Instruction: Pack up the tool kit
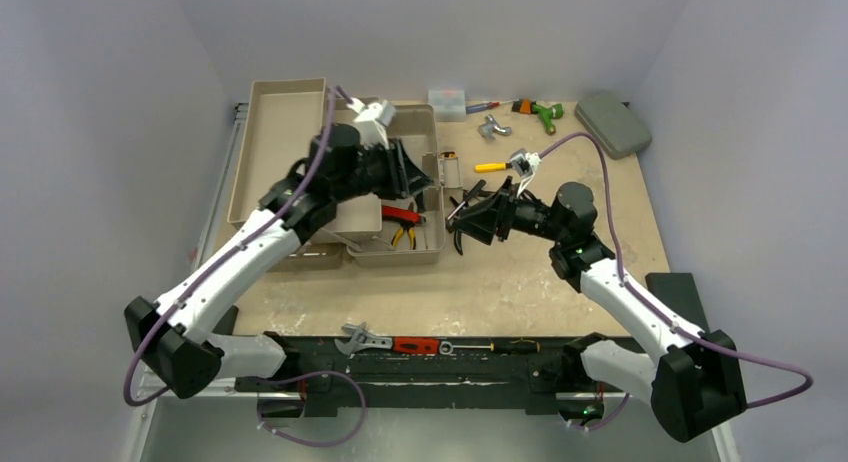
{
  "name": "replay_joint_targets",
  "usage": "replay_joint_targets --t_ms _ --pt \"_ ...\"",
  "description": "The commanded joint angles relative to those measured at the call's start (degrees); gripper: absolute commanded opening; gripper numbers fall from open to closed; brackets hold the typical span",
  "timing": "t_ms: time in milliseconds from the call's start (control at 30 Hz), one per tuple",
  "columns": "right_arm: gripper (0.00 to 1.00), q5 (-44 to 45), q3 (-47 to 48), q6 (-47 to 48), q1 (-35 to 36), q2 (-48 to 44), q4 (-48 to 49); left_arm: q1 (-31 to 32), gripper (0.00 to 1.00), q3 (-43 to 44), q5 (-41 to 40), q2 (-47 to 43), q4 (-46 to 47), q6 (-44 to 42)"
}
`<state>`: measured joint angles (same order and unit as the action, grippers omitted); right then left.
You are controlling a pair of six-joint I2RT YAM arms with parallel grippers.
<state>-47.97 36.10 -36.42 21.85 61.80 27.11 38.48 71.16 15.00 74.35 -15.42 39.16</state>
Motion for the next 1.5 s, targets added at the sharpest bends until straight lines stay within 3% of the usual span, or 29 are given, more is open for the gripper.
replay_joint_targets --t_ms 0,167,300,433,567,833,900,1000,1133,1267,1333,1467 --pt "0.55 4.43 3.13 5.49 0.14 -2.19 -7.49 -6.63 0.00 12.48 -10.38 -5.10 -22.22 -11.41" --pt "0.55 5.49 6.08 7.87 0.18 -2.09 -13.50 -11.59 0.00 28.07 -26.94 -3.58 -41.57 -20.08" --pt "0.55 10.05 9.00 9.87 0.15 -1.57 -19.07 -13.38 0.00 33.69 -40.15 -2.34 -43.52 -26.09" --pt "0.56 24.75 12.13 10.47 0.21 -0.79 -29.55 -16.34 0.00 36.06 -46.77 0.92 -42.20 -31.38" --pt "0.56 37.76 13.82 9.29 0.13 0.79 -36.72 -20.04 0.00 35.00 -46.03 4.36 -40.21 -33.61" --pt "0.60 49.86 13.92 6.49 0.12 3.29 -42.95 -25.83 0.00 35.70 -39.16 12.78 -41.20 -29.41" --pt "0.67 55.29 14.08 4.60 0.12 4.17 -45.16 -26.52 0.09 37.46 -37.58 14.80 -43.09 -27.68" --pt "0.68 61.03 14.59 3.24 -0.01 6.63 -46.90 -27.57 0.22 40.05 -35.73 17.84 -46.60 -25.59" --pt "0.69 59.01 16.28 9.17 0.04 11.49 -45.22 -28.19 0.34 41.51 -33.71 19.96 -47.89 -24.92" --pt "0.70 59.72 23.23 13.70 0.00 20.93 -48.83 -28.28 0.75 42.33 -32.18 18.99 -47.15 -23.34" --pt "0.69 61.58 26.28 14.64 0.02 24.05 -49.84 -28.28 0.82 42.77 -29.56 17.78 -46.05 -22.81" --pt "0.66 63.20 27.21 18.46 0.01 26.46 -46.74 -28.21 0.85 42.58 -22.02 14.74 -44.34 -22.06"
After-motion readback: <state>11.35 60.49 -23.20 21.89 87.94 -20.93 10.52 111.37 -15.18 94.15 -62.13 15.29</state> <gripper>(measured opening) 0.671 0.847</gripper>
